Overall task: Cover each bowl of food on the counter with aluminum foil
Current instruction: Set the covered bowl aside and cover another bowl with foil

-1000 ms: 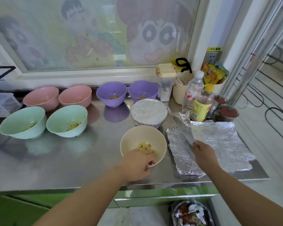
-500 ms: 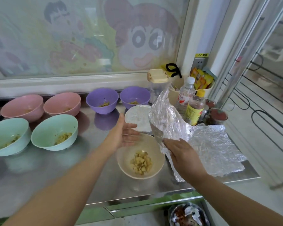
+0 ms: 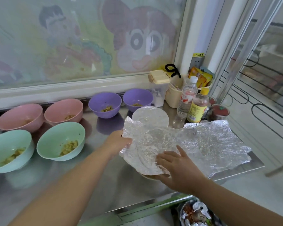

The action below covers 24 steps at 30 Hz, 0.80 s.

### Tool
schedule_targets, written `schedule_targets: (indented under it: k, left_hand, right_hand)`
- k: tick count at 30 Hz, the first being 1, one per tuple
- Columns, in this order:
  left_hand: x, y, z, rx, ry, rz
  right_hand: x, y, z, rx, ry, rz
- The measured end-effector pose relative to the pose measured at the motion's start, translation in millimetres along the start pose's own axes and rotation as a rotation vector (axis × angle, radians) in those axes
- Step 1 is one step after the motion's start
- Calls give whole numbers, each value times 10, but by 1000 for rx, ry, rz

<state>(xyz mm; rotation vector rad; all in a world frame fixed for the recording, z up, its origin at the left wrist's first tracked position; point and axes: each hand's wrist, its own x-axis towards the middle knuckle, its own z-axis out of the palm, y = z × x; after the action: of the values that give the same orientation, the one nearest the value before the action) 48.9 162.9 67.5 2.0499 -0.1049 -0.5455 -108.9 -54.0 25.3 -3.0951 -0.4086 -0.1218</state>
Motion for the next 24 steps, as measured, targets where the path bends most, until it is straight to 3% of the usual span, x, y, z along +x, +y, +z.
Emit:
schedule_targets:
  k: [3, 9, 11, 12, 14, 16, 17, 19, 24]
  left_hand:
    - [7, -113, -34, 89, -21, 23]
    - [60, -342, -1, 109, -21, 75]
    - [48, -360, 54, 411, 94, 85]
    - [11, -341, 96, 620, 162, 177]
    - [-84, -242, 210, 887, 219, 547]
    - [-136, -159, 335, 980, 28, 818]
    - [-131, -165, 391, 1016, -110, 852]
    - [-117, -227, 481, 1107, -303, 808]
    - [-102, -404, 489, 1185, -374, 700]
  right_hand:
    - [-14, -9, -100, 155, -202, 160]
    - [170, 125, 125, 197, -231, 402]
    - [207, 142, 199, 194, -255, 417]
    - [221, 149, 227, 191, -259, 423]
    - [239, 156, 262, 179, -257, 429]
    - [239, 167, 299, 181, -250, 433]
    - [243, 180, 318, 194, -241, 439]
    - [243, 209, 335, 251, -231, 466]
    - [262, 270, 381, 461, -215, 504]
